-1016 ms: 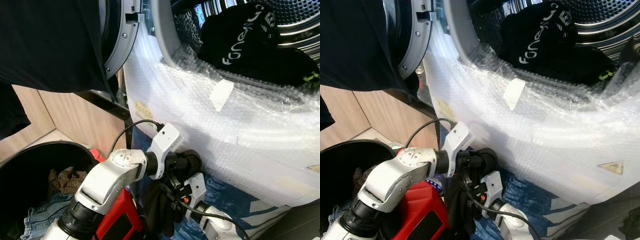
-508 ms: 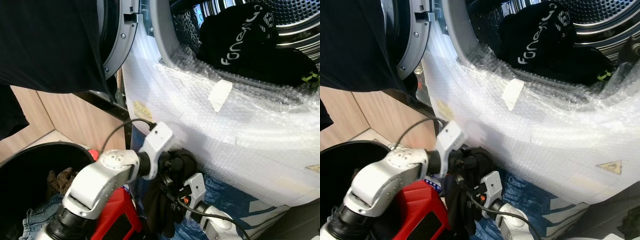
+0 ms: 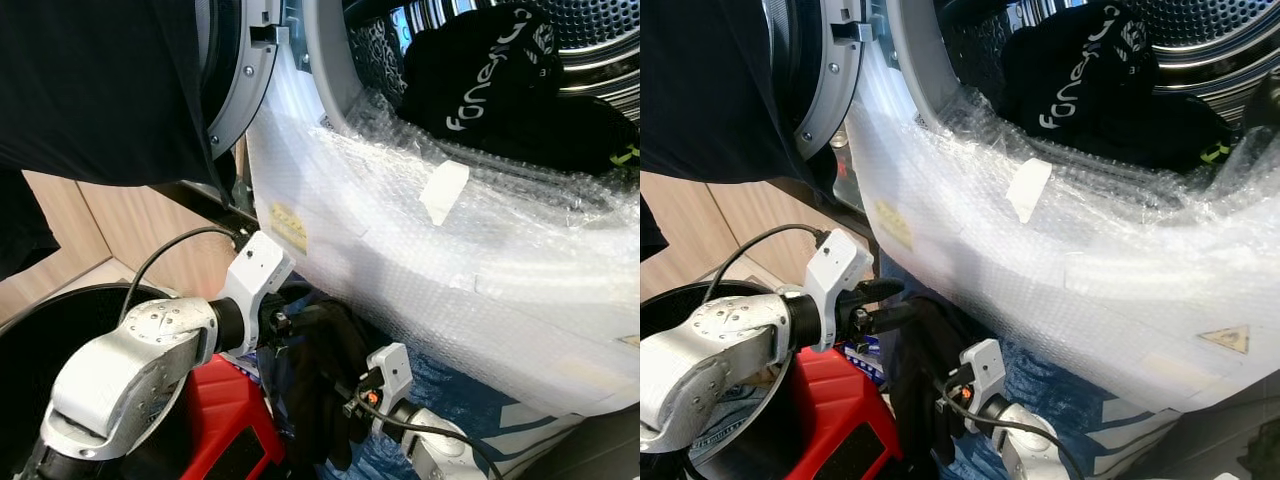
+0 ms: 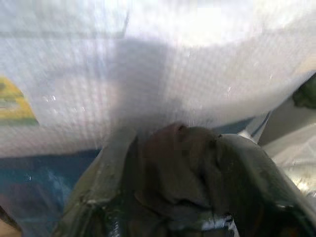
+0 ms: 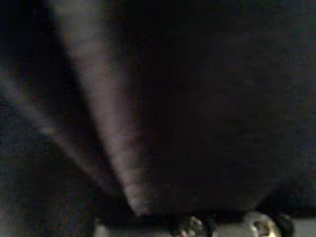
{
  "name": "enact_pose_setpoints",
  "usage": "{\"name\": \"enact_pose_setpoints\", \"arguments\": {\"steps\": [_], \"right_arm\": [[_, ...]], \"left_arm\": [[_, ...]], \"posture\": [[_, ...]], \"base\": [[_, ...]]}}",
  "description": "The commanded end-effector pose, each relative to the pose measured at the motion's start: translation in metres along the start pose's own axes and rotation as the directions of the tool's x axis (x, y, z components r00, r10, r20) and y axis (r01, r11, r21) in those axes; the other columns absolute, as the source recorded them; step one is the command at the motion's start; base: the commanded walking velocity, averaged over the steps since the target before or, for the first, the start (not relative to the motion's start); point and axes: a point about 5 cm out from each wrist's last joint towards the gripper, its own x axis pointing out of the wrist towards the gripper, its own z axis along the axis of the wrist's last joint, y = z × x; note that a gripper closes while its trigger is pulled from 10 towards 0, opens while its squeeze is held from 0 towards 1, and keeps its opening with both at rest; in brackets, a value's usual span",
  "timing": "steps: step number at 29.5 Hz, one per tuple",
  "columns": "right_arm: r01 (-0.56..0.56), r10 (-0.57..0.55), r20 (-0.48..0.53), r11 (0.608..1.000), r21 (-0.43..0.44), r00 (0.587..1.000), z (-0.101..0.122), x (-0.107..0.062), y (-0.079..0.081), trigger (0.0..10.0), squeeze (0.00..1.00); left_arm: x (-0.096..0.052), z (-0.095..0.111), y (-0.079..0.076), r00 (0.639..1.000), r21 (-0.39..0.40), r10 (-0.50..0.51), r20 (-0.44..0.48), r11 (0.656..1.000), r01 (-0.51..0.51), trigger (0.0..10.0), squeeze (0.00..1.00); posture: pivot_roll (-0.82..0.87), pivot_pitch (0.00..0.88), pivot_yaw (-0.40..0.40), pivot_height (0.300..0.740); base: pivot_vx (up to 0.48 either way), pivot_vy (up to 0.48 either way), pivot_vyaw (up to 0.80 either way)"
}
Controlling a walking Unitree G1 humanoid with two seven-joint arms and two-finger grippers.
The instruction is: Clothes washing
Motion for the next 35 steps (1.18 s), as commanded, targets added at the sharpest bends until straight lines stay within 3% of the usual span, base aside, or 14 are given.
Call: {"name": "enact_pose_setpoints", "arguments": {"steps": [1, 4, 6, 7, 8, 11, 14, 17, 19, 20, 24, 29, 32, 35], "right_arm": [[-0.006, 0.006, 0.005, 1.0, -0.005, 1.0, 0.001, 0.0, 0.0, 0.0, 0.0], [-0.013, 0.013, 0.003, 1.0, -0.007, 1.0, 0.001, 0.0, 0.001, 0.0, 0.0], [-0.01, 0.01, -0.009, 1.0, -0.014, 1.0, -0.001, -0.001, 0.0, 0.0, 0.0], [-0.012, 0.012, -0.013, 1.0, -0.013, 1.0, -0.002, -0.003, -0.001, 0.0, 0.0], [-0.012, 0.012, -0.013, 1.0, -0.013, 1.0, -0.002, -0.003, -0.001, 0.0, 0.0], [-0.019, 0.018, -0.02, 1.0, -0.014, 1.0, -0.004, -0.005, -0.001, 0.0, 0.0], [-0.029, 0.029, -0.02, 0.999, -0.015, 0.999, -0.004, -0.006, -0.001, 0.0, 0.0], [-0.033, 0.033, -0.024, 0.999, -0.023, 0.999, -0.004, -0.006, -0.002, 0.0, 0.0], [-0.047, 0.046, -0.024, 0.999, -0.027, 0.999, -0.003, -0.009, -0.002, 0.0, 0.0], [-0.069, 0.069, -0.017, 0.997, -0.03, 0.998, -0.001, -0.012, 0.0, 0.0, 0.0], [-0.085, 0.085, 0.013, 0.996, -0.027, 0.996, 0.004, -0.017, 0.002, 0.0, 0.0], [-0.132, 0.133, 0.078, 0.991, -0.019, 0.988, 0.018, -0.019, 0.01, 0.0, 0.0], [-0.157, 0.159, 0.059, 0.987, -0.04, 0.986, 0.017, -0.019, 0.013, 0.0, 0.0], [-0.151, 0.153, 0.036, 0.987, -0.052, 0.988, 0.014, -0.019, 0.013, 0.0, 0.0]], "left_arm": [[-0.004, 0.002, -0.004, 1.0, 0.003, -0.021, 0.006, 1.0, 0.021, 10.0, 1.0], [-0.007, -0.001, 0.002, 0.999, 0.043, 0.025, -0.027, 0.999, -0.024, 10.0, 1.0], [-0.017, 0.0, 0.018, 0.99, 0.099, 0.142, -0.028, 0.985, -0.138, 10.0, 1.0], [-0.023, 0.007, 0.03, 0.97, 0.142, 0.241, 0.008, 0.96, -0.24, 10.0, 1.0], [-0.023, 0.007, 0.03, 0.97, 0.142, 0.241, 0.008, 0.96, -0.24, 10.0, 1.0], [-0.031, 0.019, 0.048, 0.908, 0.191, 0.405, 0.111, 0.888, -0.419, 10.0, 1.0], [-0.033, 0.013, 0.053, 0.882, 0.243, 0.456, 0.118, 0.848, -0.471, 10.0, 1.0], [-0.029, -0.004, 0.048, 0.903, 0.243, 0.425, 0.068, 0.87, -0.428, 10.0, 1.0], [-0.028, -0.023, 0.046, 0.901, 0.23, 0.433, 0.029, 0.874, -0.427, 10.0, 0.93], [-0.03, -0.033, 0.051, 0.863, 0.22, 0.504, 0.043, 0.838, -0.5, 10.0, 0.0], [-0.037, -0.042, 0.064, 0.763, 0.136, 0.638, 0.103, 0.751, -0.646, 10.0, 0.0], [-0.046, -0.054, 0.071, 0.651, 0.181, 0.744, 0.152, 0.626, -0.758, 10.0, 0.0], [-0.053, -0.07, 0.065, 0.636, 0.262, 0.758, 0.145, 0.59, -0.764, 10.0, 0.0], [-0.057, -0.087, 0.055, 0.653, 0.265, 0.748, 0.119, 0.61, -0.747, 10.0, 0.0]], "posture": [[0.19, 0.096, -0.067, 0.74], [0.19, 0.097, -0.066, 0.74], [0.19, 0.103, -0.07, 0.74], [0.2, 0.108, -0.072, 0.74], [0.2, 0.108, -0.072, 0.74], [0.2, 0.11, -0.075, 0.74], [0.2, 0.112, -0.076, 0.74], [0.2, 0.113, -0.075, 0.74], [0.19, 0.117, -0.076, 0.74], [0.18, 0.118, -0.075, 0.74], [0.18, 0.115, -0.074, 0.74], [0.16, 0.108, -0.076, 0.74], [0.15, 0.101, -0.072, 0.74], [0.16, 0.1, -0.073, 0.74]], "base": [[0.0, 0.0, 0.0], [0.0, 0.0, 0.0], [0.0, 0.0, 0.0], [0.0, 0.0, 0.0], [0.0, 0.0, 0.0], [0.0, 0.0, 0.0], [0.0, 0.0, 0.0], [0.0, 0.0, 0.0], [0.0, 0.0, 0.0], [0.0, 0.0, 0.0], [0.0, 0.0, 0.0], [0.0, 0.0, 0.0], [0.0, 0.0, 0.0], [0.0, 0.0, 0.0]]}}
